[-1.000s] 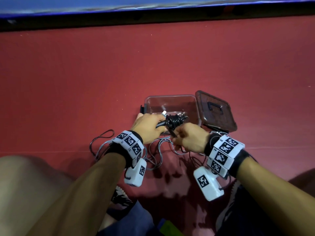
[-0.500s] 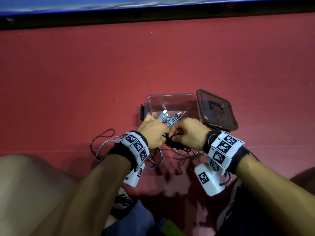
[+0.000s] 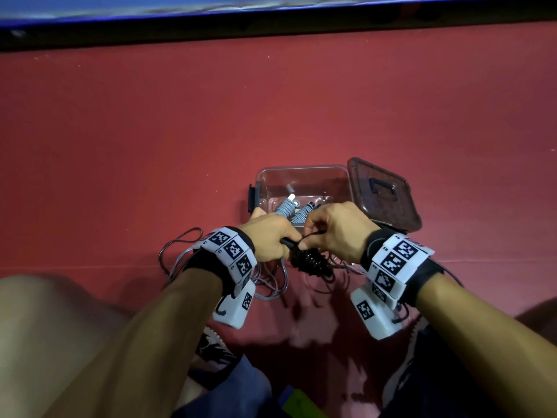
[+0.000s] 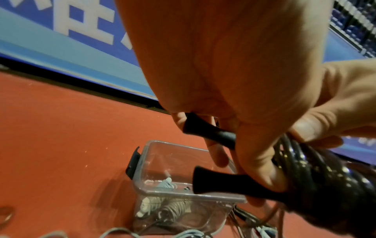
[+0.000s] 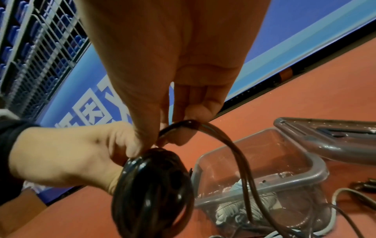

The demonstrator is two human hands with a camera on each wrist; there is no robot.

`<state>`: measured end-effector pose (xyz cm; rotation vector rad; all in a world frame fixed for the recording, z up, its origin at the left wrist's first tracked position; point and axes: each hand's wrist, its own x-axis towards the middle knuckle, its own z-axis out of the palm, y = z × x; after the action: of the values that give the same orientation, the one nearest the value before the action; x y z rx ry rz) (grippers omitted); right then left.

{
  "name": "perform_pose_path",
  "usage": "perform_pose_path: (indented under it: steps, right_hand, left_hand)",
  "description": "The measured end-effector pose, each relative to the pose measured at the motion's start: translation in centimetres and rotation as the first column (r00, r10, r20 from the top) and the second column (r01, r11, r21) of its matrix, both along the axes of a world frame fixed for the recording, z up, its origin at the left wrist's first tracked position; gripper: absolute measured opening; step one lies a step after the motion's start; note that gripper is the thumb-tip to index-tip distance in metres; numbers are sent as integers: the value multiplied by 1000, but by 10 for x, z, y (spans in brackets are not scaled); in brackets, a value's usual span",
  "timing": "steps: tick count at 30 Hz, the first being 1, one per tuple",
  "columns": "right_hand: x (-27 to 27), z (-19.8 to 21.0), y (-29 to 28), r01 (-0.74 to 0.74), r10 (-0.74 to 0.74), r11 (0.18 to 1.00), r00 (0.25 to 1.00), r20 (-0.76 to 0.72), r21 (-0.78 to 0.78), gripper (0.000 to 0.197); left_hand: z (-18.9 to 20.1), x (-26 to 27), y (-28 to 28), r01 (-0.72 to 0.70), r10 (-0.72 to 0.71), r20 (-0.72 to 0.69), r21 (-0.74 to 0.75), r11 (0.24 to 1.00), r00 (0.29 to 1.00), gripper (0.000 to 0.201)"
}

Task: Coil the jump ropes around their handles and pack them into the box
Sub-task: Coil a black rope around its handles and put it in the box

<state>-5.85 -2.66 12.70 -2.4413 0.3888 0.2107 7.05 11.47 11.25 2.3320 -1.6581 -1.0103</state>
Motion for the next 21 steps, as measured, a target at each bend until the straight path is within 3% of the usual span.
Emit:
perform_pose_path:
  steps: [4,8,10,13,21]
  right_hand:
    - [-2,1,-11,107,-112,976,994,13,187,22]
    - [-3,1,-15,185,-225,854,974,26,486,6]
    - [-4,1,-15,209,-273,791,962,25,575,9]
    - [-6,2,-16,244,-311,729,950,-7,640,15]
    - [-7,-2,-17,258,-352,714,936,16,650,24]
  left_hand:
    - [3,4,3,-123,113,-175,-49,991,978,19]
    - [6,8,5,-205,155,-427,-74,976,891,35]
    - [7,6,6,-246,171,-502,-86,965,848,31]
    - [4,8,6,-278,182,-543,-98,956,819,23]
    - [4,7,3,-431,180,-704,-197,881,688,34]
